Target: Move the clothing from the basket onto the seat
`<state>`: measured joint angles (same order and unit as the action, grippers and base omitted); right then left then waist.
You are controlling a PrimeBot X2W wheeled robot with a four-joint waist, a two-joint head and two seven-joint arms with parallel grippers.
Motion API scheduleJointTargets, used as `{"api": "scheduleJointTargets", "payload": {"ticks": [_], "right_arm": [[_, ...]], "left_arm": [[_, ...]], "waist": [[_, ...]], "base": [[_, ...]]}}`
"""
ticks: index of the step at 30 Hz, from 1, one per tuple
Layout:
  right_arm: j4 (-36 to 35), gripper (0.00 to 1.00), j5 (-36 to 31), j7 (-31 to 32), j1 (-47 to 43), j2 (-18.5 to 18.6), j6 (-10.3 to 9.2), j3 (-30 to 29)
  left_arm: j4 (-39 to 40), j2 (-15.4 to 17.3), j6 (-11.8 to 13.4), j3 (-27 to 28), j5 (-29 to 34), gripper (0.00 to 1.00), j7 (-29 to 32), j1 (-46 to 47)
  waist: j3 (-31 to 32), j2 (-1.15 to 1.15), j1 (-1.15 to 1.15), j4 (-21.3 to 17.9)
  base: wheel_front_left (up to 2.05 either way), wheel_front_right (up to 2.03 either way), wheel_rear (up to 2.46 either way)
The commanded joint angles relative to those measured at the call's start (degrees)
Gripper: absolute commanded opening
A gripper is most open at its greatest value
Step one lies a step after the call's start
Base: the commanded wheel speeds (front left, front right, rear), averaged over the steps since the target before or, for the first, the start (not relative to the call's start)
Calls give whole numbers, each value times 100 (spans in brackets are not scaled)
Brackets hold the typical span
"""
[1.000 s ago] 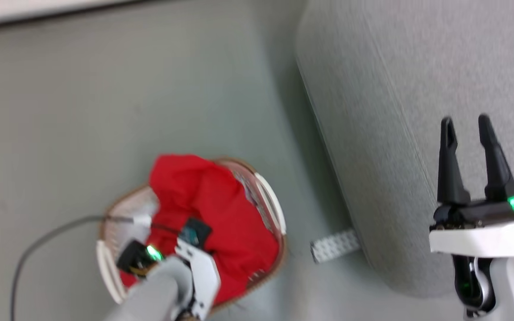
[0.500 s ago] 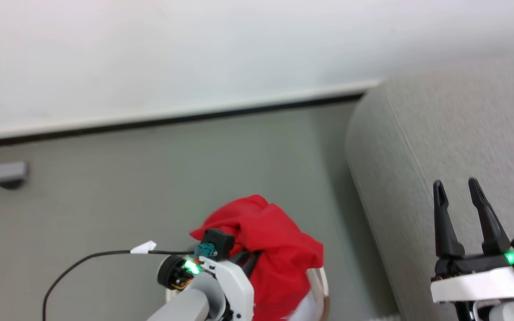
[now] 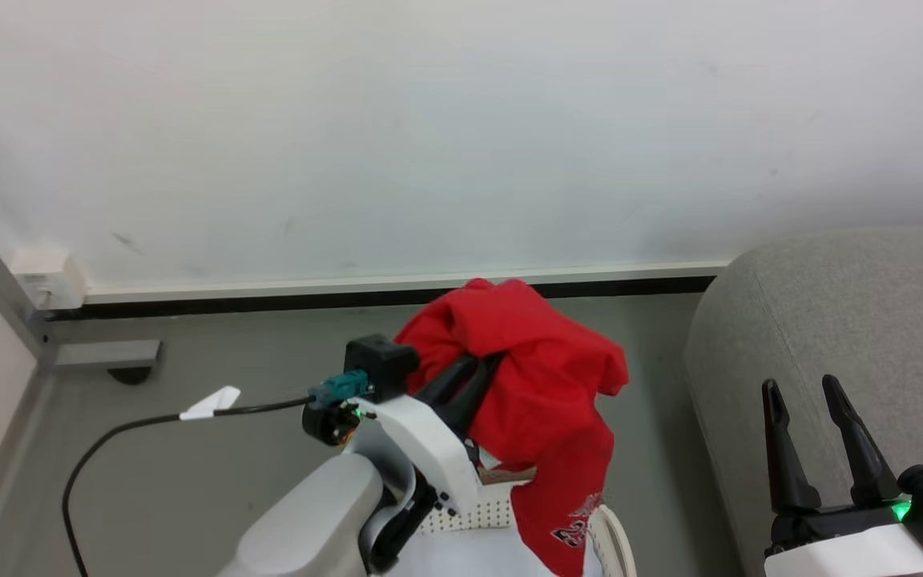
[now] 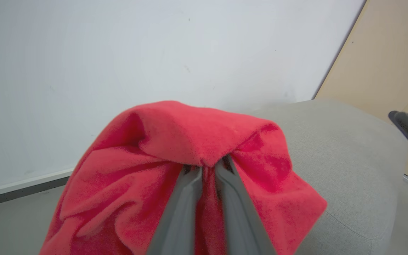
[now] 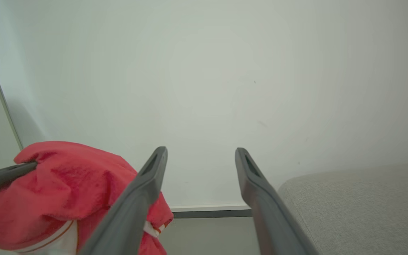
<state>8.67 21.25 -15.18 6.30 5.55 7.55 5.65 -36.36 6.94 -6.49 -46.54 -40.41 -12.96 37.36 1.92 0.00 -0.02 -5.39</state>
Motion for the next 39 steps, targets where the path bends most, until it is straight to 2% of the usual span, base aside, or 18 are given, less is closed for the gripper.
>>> {"api": "scheduleJointTargets", "payload": {"ticks": [1,10,20,28,35,39], "right_arm": [[-7,100,51,5,-90,20,-12,18],[-5,100,29,6,-181,-25,-12,128],[-45,100,-73,5,3,183,-12,571],[156,100,-241,5,516,657,-12,1770],[990,100,-251,6,1336,995,-12,2835],[1487,100,-99,5,1816,1030,-12,3318]], "left_arm": [[312,101,78,65,-49,0,57,53],[1629,461,509,199,-154,0,475,-132],[2132,622,737,223,-213,0,630,-303],[2106,598,733,164,-220,0,663,-323],[1978,473,657,68,-249,0,665,-282],[1905,394,604,6,-260,0,674,-242]], "waist": [[75,0,2,64],[134,0,2,136],[103,0,2,142],[100,0,2,174],[139,0,2,297],[175,0,2,410]], "base": [[0,0,0],[0,0,0],[0,0,0],[0,0,0],[0,0,0],[0,0,0]]}}
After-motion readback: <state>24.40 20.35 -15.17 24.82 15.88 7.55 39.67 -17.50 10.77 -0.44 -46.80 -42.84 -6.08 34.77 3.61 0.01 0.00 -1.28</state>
